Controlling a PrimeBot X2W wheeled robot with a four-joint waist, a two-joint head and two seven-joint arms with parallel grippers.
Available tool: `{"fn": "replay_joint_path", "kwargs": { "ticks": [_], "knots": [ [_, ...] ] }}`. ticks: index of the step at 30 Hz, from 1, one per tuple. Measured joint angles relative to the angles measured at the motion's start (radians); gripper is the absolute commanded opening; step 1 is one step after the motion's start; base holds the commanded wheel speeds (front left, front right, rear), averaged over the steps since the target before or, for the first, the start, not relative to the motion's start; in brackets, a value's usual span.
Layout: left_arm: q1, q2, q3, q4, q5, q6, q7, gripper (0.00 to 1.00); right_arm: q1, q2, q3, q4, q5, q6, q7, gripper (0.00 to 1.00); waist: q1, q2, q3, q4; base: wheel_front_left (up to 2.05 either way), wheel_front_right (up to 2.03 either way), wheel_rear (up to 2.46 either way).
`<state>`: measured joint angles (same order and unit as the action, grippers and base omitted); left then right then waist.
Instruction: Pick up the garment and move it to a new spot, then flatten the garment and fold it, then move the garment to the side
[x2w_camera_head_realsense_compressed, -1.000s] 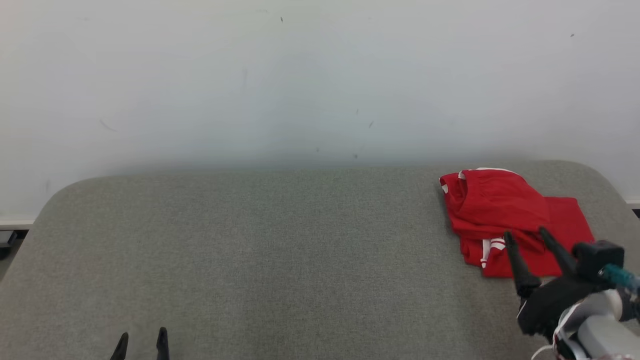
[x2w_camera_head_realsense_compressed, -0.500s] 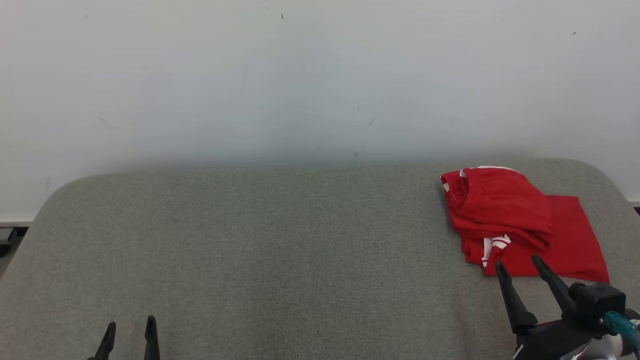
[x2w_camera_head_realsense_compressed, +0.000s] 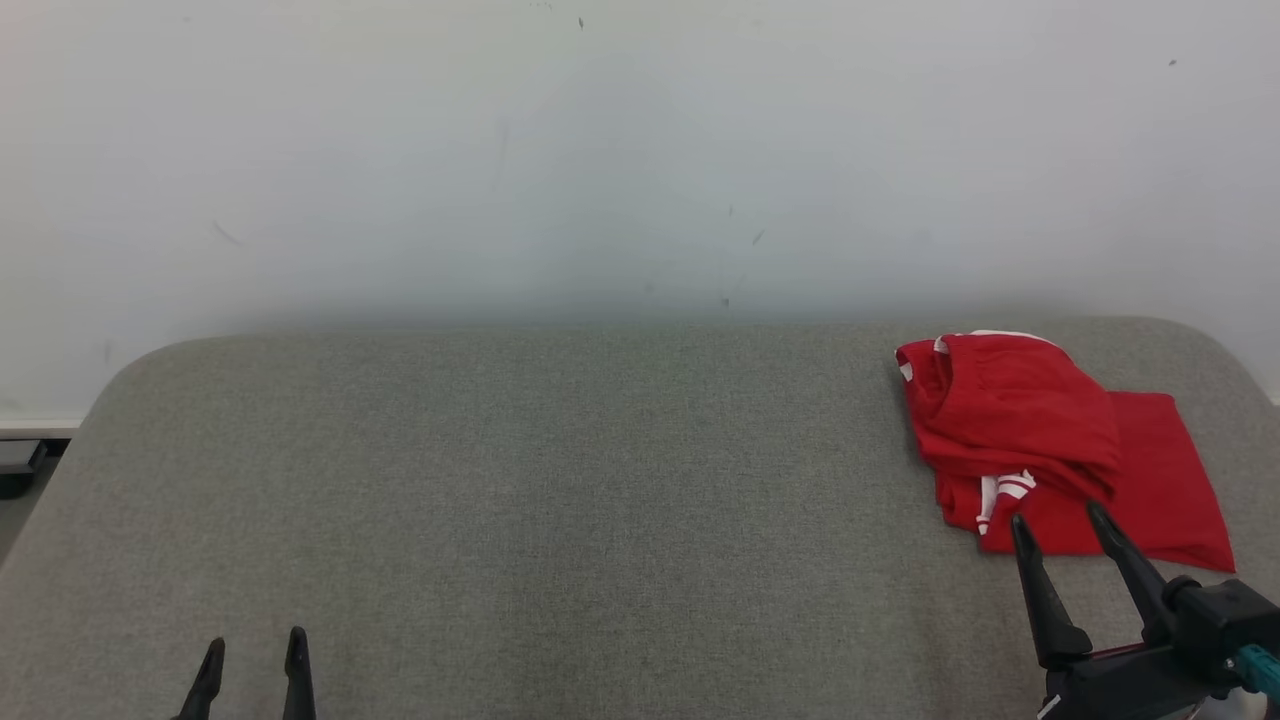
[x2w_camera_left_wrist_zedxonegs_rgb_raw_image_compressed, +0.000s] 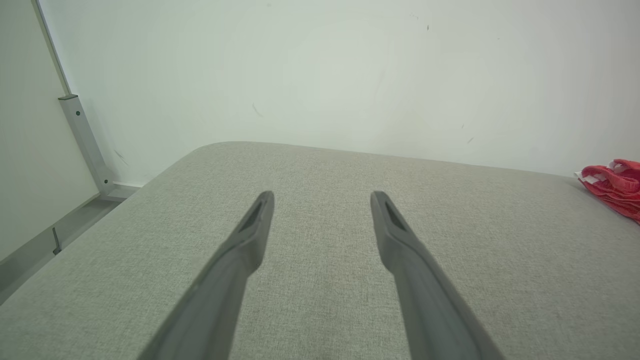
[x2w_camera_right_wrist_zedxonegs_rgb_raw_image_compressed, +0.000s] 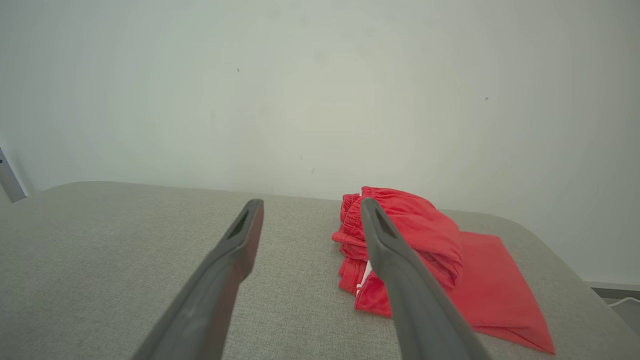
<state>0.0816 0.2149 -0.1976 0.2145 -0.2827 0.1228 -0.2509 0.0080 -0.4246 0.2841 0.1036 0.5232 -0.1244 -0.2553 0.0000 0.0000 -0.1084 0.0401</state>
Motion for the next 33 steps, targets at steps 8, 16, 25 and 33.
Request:
{"fn": "replay_joint_path", "kwargs": {
  "ticks": [8,16,25,33],
  "knots": [
    [0.015,0.0,0.007,-0.017,0.007,0.0,-0.001,1.0,0.02,0.029,-0.057,-0.02,-0.048,0.0,0.0,1.0,0.0,0.0,0.002,0.005,0.0,0.0,0.0],
    [0.017,-0.001,0.01,-0.037,0.019,0.0,-0.001,1.0,0.046,0.053,-0.087,-0.039,-0.071,0.0,0.0,1.0,0.0,0.0,0.008,0.005,0.0,0.0,0.0],
    [0.017,-0.003,0.009,-0.049,0.02,0.0,0.002,1.0,0.046,0.068,-0.104,-0.047,-0.106,0.0,0.0,1.0,0.0,0.0,0.009,0.003,0.0,0.0,0.0],
    [0.037,-0.034,-0.007,-0.001,0.018,0.0,0.005,0.0,0.087,0.114,-0.087,0.001,-0.113,0.001,0.001,0.0,0.0,0.0002,0.008,0.003,0.0,0.0,0.0]
  ]
}}
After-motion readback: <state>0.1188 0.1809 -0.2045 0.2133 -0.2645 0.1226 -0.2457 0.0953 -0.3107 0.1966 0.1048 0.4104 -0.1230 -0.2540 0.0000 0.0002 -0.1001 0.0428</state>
